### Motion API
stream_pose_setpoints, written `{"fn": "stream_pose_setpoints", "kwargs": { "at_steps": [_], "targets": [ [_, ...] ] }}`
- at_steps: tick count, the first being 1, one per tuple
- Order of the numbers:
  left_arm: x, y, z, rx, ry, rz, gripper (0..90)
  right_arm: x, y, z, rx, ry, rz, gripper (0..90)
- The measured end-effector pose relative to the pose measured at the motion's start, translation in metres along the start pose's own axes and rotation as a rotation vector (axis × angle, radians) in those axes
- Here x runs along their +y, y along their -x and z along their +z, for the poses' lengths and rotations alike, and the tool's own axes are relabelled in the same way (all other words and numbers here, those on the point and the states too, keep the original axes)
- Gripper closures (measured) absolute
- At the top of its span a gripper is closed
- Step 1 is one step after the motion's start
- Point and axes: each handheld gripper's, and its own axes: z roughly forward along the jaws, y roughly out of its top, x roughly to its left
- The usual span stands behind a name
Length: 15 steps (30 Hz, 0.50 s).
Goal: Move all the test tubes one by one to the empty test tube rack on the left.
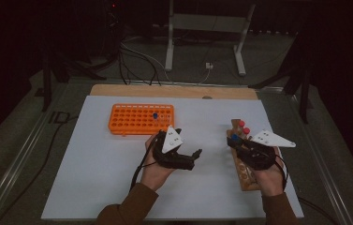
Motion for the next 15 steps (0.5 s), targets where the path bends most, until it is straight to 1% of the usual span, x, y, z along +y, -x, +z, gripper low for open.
{"fn": "stream_pose_setpoints", "kwargs": {
  "at_steps": [4, 5, 9, 12, 15],
  "targets": [
    [0.001, 0.008, 0.011, -0.027, -0.013, 0.011, 9.9, -0.001, -0.006, 0.005, 0.027, -0.012, 0.0, 76.5],
    [0.001, 0.01, 0.013, -0.034, -0.013, 0.012, 10.8, -0.001, -0.007, 0.006, 0.03, -0.015, -0.006, 76.5],
    [-0.001, 0.02, 0.024, -0.062, -0.023, 0.009, 12.0, -0.001, -0.01, 0.008, 0.049, -0.016, 0.002, 76.5],
    [-0.003, 0.029, 0.031, -0.073, -0.027, 0.016, 12.5, -0.001, -0.011, 0.009, 0.066, -0.016, 0.012, 76.5],
    [-0.003, 0.036, 0.038, -0.074, -0.038, 0.036, 14.0, -0.002, -0.012, 0.01, 0.082, -0.02, 0.016, 76.5]
  ]
}}
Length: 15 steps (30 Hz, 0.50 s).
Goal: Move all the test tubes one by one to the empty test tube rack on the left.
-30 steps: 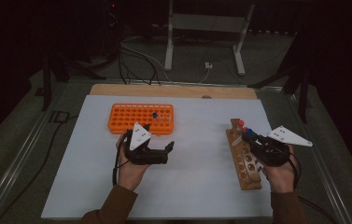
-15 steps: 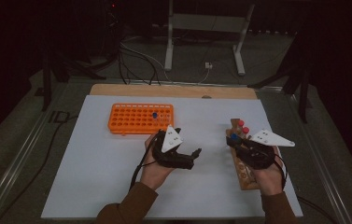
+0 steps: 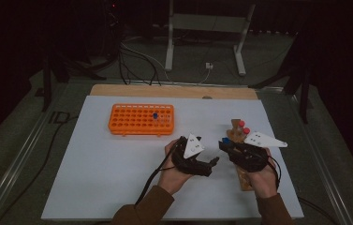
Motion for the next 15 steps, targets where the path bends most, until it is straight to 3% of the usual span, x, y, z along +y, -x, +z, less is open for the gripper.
{"fn": "stream_pose_setpoints", "kwargs": {
  "at_steps": [4, 10, 15],
  "targets": [
    [0.0003, 0.0058, 0.0068, 0.01, -0.021, 0.014, 20.2, -0.0005, -0.0033, 0.003, 0.012, -0.009, -0.005, 76.4],
    [0.0003, 0.0073, 0.0076, -0.002, -0.014, 0.025, 47.8, -0.002, -0.0058, 0.0065, 0.03, -0.022, -0.005, 76.4],
    [0.0005, 0.0073, 0.0069, -0.021, -0.012, 0.032, 62.4, -0.0026, -0.0082, 0.0086, 0.039, -0.029, -0.008, 76.4]
  ]
}}
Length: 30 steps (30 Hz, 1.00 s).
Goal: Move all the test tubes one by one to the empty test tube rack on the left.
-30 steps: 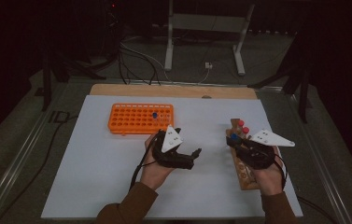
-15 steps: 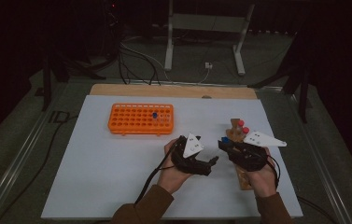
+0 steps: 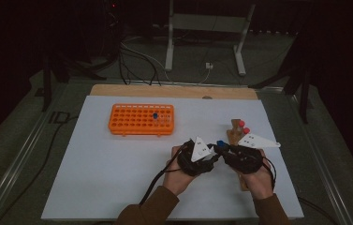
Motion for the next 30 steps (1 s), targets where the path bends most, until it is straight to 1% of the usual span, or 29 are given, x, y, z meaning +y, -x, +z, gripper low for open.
{"fn": "stream_pose_setpoints", "kwargs": {
  "at_steps": [4, 7, 10, 15, 17, 19, 21, 23, 25, 28, 30],
  "targets": [
    [0.0, 0.001, 0.0, -0.003, -0.008, 0.006, 71.2, 0.0, -0.001, 0.001, 0.004, -0.002, -0.001, 76.4],
    [0.0, -0.001, 0.0, -0.005, -0.008, 0.004, 75.5, 0.0, -0.001, 0.0, 0.006, -0.002, -0.002, 76.4],
    [-0.001, 0.0, 0.0, -0.003, -0.005, 0.011, 76.8, 0.0, -0.001, 0.0, 0.006, -0.001, -0.001, 76.5],
    [0.0, 0.001, 0.001, -0.003, 0.0, 0.007, 77.3, 0.0, 0.0, -0.001, 0.005, 0.001, -0.002, 76.3],
    [0.0, 0.0, 0.001, 0.0, -0.001, 0.005, 77.5, 0.0, 0.001, -0.001, 0.004, 0.004, 0.001, 74.5],
    [-0.001, -0.001, 0.001, 0.006, -0.008, 0.006, 77.5, 0.0, 0.002, -0.002, 0.019, 0.016, 0.01, 66.8],
    [-0.002, -0.003, 0.001, 0.012, -0.014, 0.003, 77.5, 0.001, 0.005, -0.005, 0.037, 0.034, 0.028, 58.7],
    [-0.002, -0.006, 0.0, 0.019, -0.012, -0.003, 77.6, 0.001, 0.007, -0.008, 0.038, 0.05, 0.036, 50.4],
    [-0.001, -0.008, -0.001, 0.027, -0.01, -0.006, 77.6, 0.002, 0.009, -0.01, 0.033, 0.052, 0.035, 42.5],
    [-0.001, -0.012, -0.004, 0.038, -0.005, -0.016, 77.6, 0.004, 0.011, -0.013, 0.017, 0.074, 0.038, 31.4],
    [-0.001, -0.014, -0.006, 0.047, -0.004, -0.022, 77.6, 0.005, 0.01, -0.015, -0.004, 0.081, 0.031, 25.0]
  ]
}}
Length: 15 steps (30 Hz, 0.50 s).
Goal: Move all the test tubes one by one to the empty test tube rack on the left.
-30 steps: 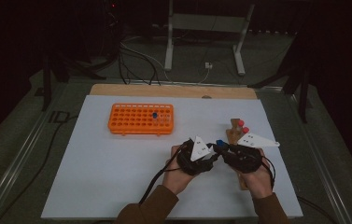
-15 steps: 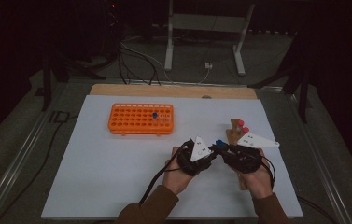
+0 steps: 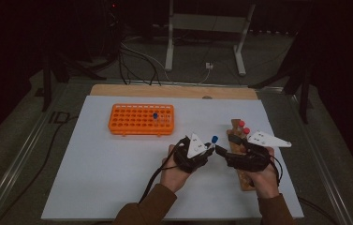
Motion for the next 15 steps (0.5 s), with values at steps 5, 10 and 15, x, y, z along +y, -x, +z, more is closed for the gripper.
{"fn": "stream_pose_setpoints", "kwargs": {
  "at_steps": [5, 10, 15],
  "targets": [
    [0.0, -0.008, -0.006, 0.023, 0.01, -0.015, 77.6, 0.002, 0.002, -0.003, -0.04, 0.017, 0.006, 15.0],
    [0.0, -0.017, -0.013, 0.052, 0.02, -0.034, 77.6, 0.002, 0.006, -0.007, -0.078, 0.025, 0.02, 6.5],
    [0.001, -0.029, -0.021, 0.086, 0.032, -0.051, 77.6, 0.002, 0.009, -0.009, -0.086, 0.035, 0.035, 1.6]
  ]
}}
